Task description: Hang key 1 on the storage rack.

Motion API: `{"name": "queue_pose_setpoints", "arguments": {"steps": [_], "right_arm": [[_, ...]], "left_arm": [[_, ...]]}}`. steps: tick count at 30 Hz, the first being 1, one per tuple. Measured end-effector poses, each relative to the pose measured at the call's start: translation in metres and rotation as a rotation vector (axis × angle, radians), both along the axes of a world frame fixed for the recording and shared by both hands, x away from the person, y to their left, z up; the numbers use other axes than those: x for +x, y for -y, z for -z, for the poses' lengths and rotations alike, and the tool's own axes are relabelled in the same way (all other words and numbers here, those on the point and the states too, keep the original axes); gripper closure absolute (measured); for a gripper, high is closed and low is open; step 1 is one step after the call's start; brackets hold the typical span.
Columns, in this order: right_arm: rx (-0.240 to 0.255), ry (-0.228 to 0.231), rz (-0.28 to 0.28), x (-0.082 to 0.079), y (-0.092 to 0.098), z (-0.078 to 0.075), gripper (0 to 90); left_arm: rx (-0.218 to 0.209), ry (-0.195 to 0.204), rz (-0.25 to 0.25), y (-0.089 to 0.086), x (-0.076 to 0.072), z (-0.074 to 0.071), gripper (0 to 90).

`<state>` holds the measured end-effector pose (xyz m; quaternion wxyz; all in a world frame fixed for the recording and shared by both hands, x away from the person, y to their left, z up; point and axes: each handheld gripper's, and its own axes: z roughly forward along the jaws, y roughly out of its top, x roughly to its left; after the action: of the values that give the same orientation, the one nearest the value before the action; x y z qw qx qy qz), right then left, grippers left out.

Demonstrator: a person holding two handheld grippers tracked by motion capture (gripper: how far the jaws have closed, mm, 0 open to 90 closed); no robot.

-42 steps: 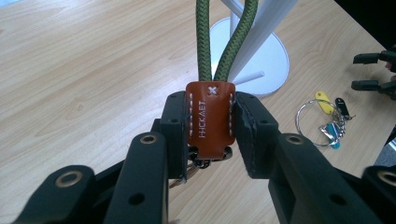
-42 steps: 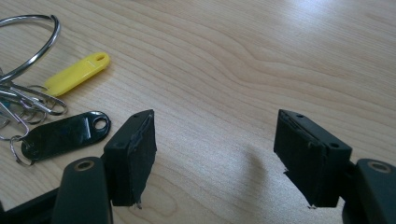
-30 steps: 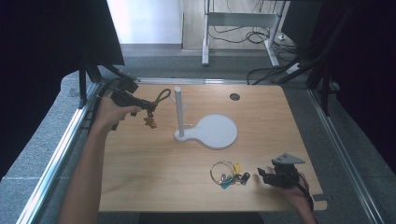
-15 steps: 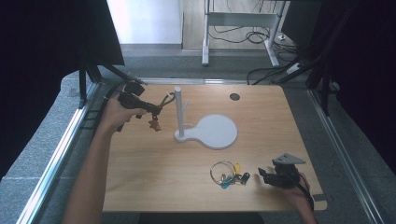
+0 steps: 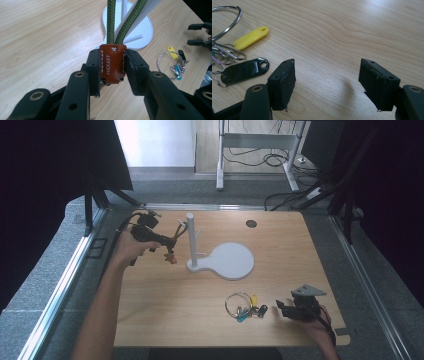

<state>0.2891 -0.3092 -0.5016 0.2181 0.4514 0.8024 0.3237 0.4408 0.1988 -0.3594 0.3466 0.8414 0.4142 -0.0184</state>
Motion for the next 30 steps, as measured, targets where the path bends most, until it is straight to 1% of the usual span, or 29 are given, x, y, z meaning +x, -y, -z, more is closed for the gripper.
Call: {"name": "queue_pose_setpoints", "arguments": {"steps": [4,7,12,16,21,23,24,25,26,27,30], "right_arm": [[0.001,0.000,0.000,0.000,0.000,0.000,29.8],[0.001,0.004,0.000,0.000,0.000,-0.001,29.9],[0.001,0.005,-0.002,0.000,-0.001,-0.001,29.8],[0.001,0.007,-0.002,0.000,0.000,-0.002,29.8],[0.003,0.007,0.004,-0.001,0.000,-0.002,29.8],[0.002,0.007,0.004,-0.001,0.001,-0.002,29.8],[0.002,0.007,0.004,-0.001,0.001,-0.002,29.8],[0.002,0.007,0.004,-0.001,0.000,-0.002,29.8],[0.002,0.007,0.004,-0.001,0.000,-0.002,29.8],[0.002,0.006,0.003,-0.001,0.001,-0.002,29.8],[0.004,0.007,0.004,-0.001,0.001,-0.003,29.8]], "left_arm": [[0.004,-0.001,0.007,0.004,0.000,0.004,66.8],[0.008,0.009,0.011,0.009,-0.001,0.010,66.7],[0.012,0.011,0.012,0.014,-0.001,0.012,66.6],[0.025,0.023,0.015,0.019,-0.001,0.016,66.4],[0.035,0.024,0.019,0.022,-0.001,0.018,65.9],[0.054,0.028,0.019,0.024,-0.002,0.019,65.0],[0.054,0.028,0.019,0.024,-0.002,0.019,63.8],[0.082,0.029,0.035,0.026,-0.003,0.020,60.8],[0.082,0.029,0.035,0.026,-0.003,0.020,58.8],[0.095,0.046,0.035,0.027,-0.006,0.020,57.4],[0.087,0.064,0.020,0.026,-0.010,0.019,56.0]]}}
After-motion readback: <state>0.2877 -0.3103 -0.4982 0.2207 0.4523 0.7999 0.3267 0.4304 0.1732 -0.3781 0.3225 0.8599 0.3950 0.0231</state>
